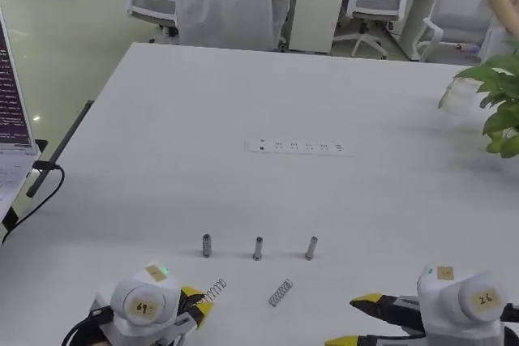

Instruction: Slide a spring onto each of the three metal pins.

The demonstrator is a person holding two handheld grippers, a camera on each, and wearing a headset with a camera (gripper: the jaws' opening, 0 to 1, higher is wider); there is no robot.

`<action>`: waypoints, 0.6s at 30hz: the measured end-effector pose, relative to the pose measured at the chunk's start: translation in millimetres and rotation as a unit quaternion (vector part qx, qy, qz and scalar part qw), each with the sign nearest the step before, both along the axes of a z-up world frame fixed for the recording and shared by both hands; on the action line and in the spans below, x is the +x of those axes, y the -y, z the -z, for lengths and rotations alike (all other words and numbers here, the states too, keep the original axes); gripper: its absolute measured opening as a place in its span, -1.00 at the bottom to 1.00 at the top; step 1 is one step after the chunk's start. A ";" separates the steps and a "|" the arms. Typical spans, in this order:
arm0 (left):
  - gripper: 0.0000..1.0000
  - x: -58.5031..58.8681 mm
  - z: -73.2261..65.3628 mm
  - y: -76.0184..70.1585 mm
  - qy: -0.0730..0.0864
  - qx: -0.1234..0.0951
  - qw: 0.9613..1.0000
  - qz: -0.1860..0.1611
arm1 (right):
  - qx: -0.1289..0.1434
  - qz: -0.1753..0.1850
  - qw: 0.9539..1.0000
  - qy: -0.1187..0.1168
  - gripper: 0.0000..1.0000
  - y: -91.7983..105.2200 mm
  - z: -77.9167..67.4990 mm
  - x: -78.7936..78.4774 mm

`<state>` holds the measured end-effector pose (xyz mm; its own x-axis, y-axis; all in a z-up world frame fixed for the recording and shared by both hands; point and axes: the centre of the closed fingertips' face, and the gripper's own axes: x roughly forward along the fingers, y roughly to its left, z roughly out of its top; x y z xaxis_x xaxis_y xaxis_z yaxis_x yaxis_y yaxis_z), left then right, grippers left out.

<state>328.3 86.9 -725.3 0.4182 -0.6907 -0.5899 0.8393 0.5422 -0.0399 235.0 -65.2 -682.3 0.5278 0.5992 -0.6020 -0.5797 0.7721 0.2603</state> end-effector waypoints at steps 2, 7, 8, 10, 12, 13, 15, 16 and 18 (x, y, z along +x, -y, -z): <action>-0.95 -0.8 -3.1 3.2 0.003 -0.002 1.000 0.005 | 0.003 -0.001 1.000 0.000 0.01 -2.3 -0.5 1.1; -0.95 -8.3 -13.4 16.7 0.011 -0.008 0.999 0.030 | 0.005 -0.010 1.000 0.001 -0.01 -8.4 -0.5 2.6; -0.95 -9.4 -14.5 18.9 0.013 -0.008 0.999 0.034 | 0.005 -0.011 1.000 0.001 -0.01 -8.7 -0.5 2.8; -0.95 -13.5 -17.4 24.8 0.014 -0.010 0.999 0.045 | 0.008 -0.013 1.000 0.001 -0.02 -11.9 -1.1 4.1; -0.95 -17.7 -19.8 30.2 0.018 -0.010 0.998 0.056 | 0.010 -0.016 1.000 0.002 -0.02 -15.0 -1.9 5.1; -0.95 -19.9 -21.4 32.6 0.018 -0.011 0.998 0.061 | 0.011 -0.018 1.000 0.002 -0.02 -16.5 -2.3 5.4; -0.95 -24.5 -24.8 38.0 0.021 -0.013 0.997 0.071 | 0.014 -0.022 1.000 0.002 -0.03 -20.1 -2.1 5.9; -0.95 -26.1 -25.8 40.0 0.022 -0.014 0.997 0.075 | 0.013 -0.024 1.000 0.001 -0.03 -21.3 -1.5 6.1; -0.95 -31.1 -27.8 45.9 0.025 -0.015 0.996 0.085 | 0.014 -0.027 1.000 0.000 -0.04 -24.0 0.8 6.6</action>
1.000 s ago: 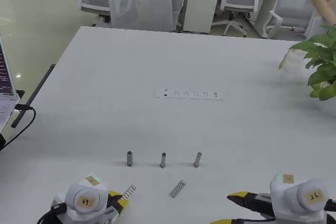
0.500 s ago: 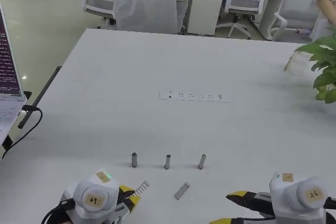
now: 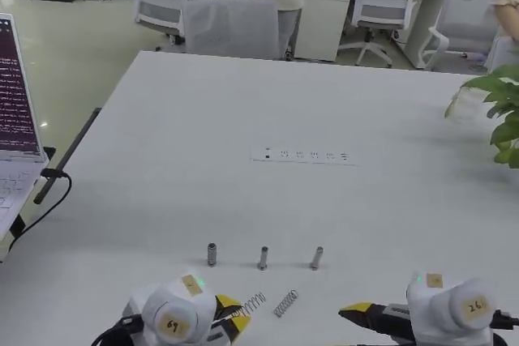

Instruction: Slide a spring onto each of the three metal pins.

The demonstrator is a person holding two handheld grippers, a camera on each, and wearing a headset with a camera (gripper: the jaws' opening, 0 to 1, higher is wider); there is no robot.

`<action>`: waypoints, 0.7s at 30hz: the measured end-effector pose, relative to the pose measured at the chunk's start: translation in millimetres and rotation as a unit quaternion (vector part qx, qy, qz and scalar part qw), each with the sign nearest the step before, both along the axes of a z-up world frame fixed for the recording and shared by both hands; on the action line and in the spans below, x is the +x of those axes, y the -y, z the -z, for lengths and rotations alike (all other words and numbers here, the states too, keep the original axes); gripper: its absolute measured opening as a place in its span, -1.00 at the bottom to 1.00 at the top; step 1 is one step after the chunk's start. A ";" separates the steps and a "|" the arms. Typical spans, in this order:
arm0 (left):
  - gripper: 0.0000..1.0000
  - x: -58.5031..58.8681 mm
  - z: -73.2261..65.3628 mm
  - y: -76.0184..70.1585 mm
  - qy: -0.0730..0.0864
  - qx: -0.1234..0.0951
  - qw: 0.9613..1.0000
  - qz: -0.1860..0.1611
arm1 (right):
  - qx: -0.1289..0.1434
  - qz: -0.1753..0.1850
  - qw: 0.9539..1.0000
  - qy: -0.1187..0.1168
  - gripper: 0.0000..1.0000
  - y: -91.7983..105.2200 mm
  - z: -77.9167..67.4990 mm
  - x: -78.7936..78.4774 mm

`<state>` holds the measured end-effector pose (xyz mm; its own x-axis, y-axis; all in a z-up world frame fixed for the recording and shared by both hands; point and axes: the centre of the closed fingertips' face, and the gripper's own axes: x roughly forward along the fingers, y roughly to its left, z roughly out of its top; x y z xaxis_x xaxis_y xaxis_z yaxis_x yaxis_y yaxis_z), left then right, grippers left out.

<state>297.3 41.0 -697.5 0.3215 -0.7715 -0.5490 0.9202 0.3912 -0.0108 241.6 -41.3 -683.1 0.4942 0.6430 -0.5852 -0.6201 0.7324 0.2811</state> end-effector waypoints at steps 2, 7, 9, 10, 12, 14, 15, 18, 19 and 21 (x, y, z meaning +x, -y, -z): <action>-0.95 -5.3 -2.9 5.3 0.002 -0.001 1.000 0.010 | 0.002 -0.002 1.000 -0.002 -0.04 -3.0 1.8 0.0; -0.95 -12.5 -7.3 15.2 0.005 -0.005 1.000 0.025 | 0.006 -0.008 1.000 -0.003 -0.05 -8.2 2.0 -0.2; -0.95 -14.1 -8.3 17.8 0.006 -0.006 1.000 0.030 | 0.006 -0.009 1.000 -0.003 -0.05 -8.5 2.3 0.2; -0.95 -15.1 -9.1 19.3 0.006 -0.006 0.999 0.033 | 0.006 -0.009 1.000 -0.002 -0.05 -8.4 2.5 0.5; -0.95 -15.5 -9.7 21.0 0.007 -0.006 0.999 0.037 | 0.007 -0.008 1.000 -0.002 -0.05 -7.9 2.5 1.0; -0.95 -16.4 -10.5 22.6 0.008 -0.007 0.999 0.041 | 0.009 -0.008 1.000 -0.001 -0.05 -7.8 1.6 1.4; -0.95 -16.8 -10.7 23.2 0.008 -0.007 0.999 0.042 | 0.008 -0.008 1.000 -0.001 -0.06 -7.7 1.6 1.3; -0.95 -20.7 -12.3 27.2 0.010 -0.007 0.999 0.050 | 0.007 -0.008 1.000 -0.002 -0.06 -6.5 2.4 1.8; -0.95 -22.6 -12.4 28.9 0.010 -0.007 0.998 0.054 | 0.009 -0.008 1.000 -0.002 -0.07 -6.9 2.0 2.0; -0.95 -25.5 -12.1 31.3 0.010 -0.007 0.998 0.059 | 0.009 -0.009 1.000 -0.003 -0.08 -7.3 2.1 2.4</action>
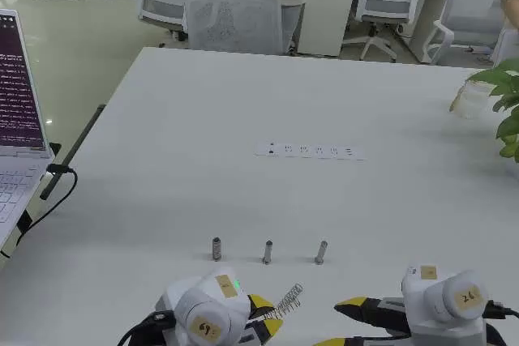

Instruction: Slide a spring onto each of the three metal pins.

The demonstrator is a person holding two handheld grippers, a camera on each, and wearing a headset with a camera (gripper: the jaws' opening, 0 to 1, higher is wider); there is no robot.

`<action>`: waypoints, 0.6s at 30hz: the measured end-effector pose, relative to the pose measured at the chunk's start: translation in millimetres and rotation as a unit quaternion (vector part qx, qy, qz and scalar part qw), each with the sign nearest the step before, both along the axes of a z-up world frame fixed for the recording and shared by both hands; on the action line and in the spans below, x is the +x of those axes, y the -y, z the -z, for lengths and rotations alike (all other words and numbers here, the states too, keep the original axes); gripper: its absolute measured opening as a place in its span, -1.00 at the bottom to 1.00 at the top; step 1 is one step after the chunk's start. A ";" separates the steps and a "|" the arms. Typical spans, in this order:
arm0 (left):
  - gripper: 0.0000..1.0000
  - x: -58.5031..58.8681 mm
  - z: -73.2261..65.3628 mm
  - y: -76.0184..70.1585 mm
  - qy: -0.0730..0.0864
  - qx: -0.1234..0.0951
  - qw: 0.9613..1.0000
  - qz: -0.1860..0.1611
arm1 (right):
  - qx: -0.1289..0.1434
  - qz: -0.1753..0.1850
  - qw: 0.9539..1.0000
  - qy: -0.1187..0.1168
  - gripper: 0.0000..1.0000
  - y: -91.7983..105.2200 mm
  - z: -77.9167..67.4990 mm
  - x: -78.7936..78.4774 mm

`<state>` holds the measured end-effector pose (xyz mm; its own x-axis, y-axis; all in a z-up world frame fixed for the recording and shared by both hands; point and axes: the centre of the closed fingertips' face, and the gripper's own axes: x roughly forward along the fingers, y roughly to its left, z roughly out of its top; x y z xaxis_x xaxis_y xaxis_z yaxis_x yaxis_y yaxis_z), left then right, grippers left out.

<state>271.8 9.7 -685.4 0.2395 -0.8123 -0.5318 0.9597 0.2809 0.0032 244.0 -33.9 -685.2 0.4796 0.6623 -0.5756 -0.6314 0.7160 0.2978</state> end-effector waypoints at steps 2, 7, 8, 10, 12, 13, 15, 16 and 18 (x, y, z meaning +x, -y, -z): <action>-0.95 -2.6 0.3 2.1 0.000 0.000 1.000 0.005 | 0.001 -0.001 1.000 -0.001 -0.09 -1.0 0.1 0.1; -0.95 -12.0 -0.3 8.7 0.000 0.000 1.000 0.021 | 0.005 -0.012 1.000 -0.002 -0.10 -6.6 -0.3 -0.6; -0.95 -13.3 -0.4 9.6 -0.001 0.000 1.000 0.023 | 0.005 -0.016 1.000 -0.002 -0.11 -8.0 -0.5 -1.2; -0.95 -18.3 -0.8 12.3 -0.001 0.000 0.999 0.032 | 0.006 -0.021 1.000 -0.002 -0.12 -10.1 -0.2 -1.5; -0.95 -21.2 -0.8 13.9 0.000 0.001 0.999 0.037 | 0.010 -0.025 1.000 -0.003 -0.13 -12.4 -1.2 -2.7; -0.95 -23.1 -0.8 15.0 0.001 0.002 0.999 0.041 | 0.013 -0.030 0.999 -0.005 -0.14 -14.2 -1.1 -3.9; -0.95 -25.9 -1.8 17.1 0.002 0.001 0.999 0.045 | 0.013 -0.035 0.999 -0.008 -0.16 -15.8 0.4 -5.5; -0.95 -26.8 -2.1 17.8 0.003 0.001 0.999 0.047 | 0.013 -0.037 0.999 -0.010 -0.16 -16.1 1.3 -6.2; -0.95 -29.5 -2.8 19.3 0.006 0.002 0.999 0.052 | 0.015 -0.042 0.999 -0.014 -0.17 -18.3 2.0 -8.7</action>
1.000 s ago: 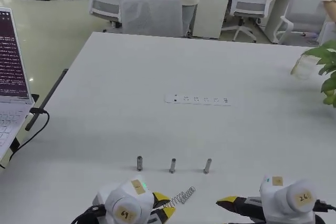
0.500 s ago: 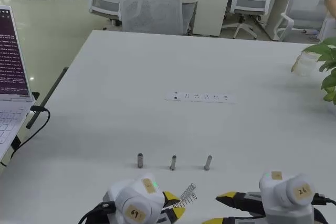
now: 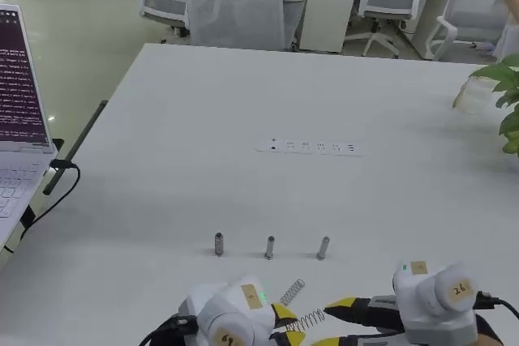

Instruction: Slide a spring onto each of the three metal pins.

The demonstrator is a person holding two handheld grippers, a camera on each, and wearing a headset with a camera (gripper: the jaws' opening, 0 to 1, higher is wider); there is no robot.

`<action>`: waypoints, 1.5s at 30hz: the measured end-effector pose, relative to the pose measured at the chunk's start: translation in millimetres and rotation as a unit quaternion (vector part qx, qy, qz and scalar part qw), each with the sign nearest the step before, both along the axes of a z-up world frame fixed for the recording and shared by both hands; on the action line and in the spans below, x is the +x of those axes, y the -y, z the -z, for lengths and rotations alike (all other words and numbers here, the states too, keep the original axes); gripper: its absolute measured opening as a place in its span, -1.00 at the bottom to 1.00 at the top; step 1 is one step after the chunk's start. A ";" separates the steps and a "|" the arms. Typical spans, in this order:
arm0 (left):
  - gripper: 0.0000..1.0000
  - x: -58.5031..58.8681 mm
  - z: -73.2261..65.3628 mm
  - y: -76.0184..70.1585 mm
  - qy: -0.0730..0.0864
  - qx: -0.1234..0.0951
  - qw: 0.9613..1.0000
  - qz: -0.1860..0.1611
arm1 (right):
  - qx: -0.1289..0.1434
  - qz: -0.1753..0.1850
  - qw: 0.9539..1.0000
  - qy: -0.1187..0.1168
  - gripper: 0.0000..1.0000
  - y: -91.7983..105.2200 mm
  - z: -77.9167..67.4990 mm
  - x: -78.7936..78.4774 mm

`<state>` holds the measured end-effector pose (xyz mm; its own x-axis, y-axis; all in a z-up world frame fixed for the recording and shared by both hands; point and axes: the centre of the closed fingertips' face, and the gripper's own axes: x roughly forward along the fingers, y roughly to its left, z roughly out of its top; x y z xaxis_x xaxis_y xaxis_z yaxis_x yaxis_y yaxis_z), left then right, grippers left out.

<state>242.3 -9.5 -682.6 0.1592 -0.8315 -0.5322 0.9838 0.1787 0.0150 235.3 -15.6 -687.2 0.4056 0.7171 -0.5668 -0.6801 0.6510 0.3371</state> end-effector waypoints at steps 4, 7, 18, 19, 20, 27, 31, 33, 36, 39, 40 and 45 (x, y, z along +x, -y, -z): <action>-0.95 -4.0 0.2 1.4 0.004 0.002 1.000 0.011 | 0.004 -0.005 1.000 -0.003 -0.19 -1.6 0.5 -1.9; -0.95 -6.2 0.3 1.7 0.008 0.005 1.000 0.017 | 0.007 -0.007 1.000 -0.003 -0.21 -2.0 -0.8 -2.9; -0.95 -10.0 1.8 0.8 0.019 0.012 0.999 0.032 | 0.017 -0.021 1.000 -0.003 -0.38 -4.1 -5.7 -8.1; -0.95 -10.1 1.9 0.7 0.020 0.013 0.999 0.033 | 0.018 -0.024 1.000 -0.003 -0.40 -4.4 -6.1 -8.9; -0.95 -10.2 2.0 0.5 0.021 0.013 0.999 0.033 | 0.019 -0.025 0.999 -0.003 -0.42 -4.6 -6.5 -9.3; -0.95 -13.3 2.6 0.9 0.028 0.017 0.998 0.045 | 0.022 -0.028 0.999 -0.003 -0.52 -3.7 -8.0 -10.4; -0.95 -17.0 3.4 1.4 0.032 0.022 0.998 0.057 | 0.027 -0.027 0.999 -0.002 -0.60 -2.6 -11.5 -10.1; -0.95 -18.2 2.5 2.1 0.041 0.025 0.997 0.063 | 0.031 -0.024 0.999 -0.003 -0.65 -2.0 -12.5 -9.2; -0.95 -19.1 4.4 2.5 0.044 0.028 0.996 0.069 | 0.036 -0.026 0.999 -0.004 -0.68 -3.6 -14.5 -9.8; -0.96 -20.2 4.8 2.5 0.045 0.029 0.996 0.072 | 0.040 -0.030 0.999 -0.005 -0.69 -5.4 -16.0 -10.8; -0.96 -20.3 4.9 2.5 0.045 0.030 0.996 0.072 | 0.041 -0.031 0.999 -0.005 -0.70 -5.9 -16.3 -11.2; -0.96 -21.2 5.5 2.6 0.045 0.030 0.996 0.075 | 0.042 -0.035 0.998 -0.008 -0.71 -8.5 -14.6 -13.5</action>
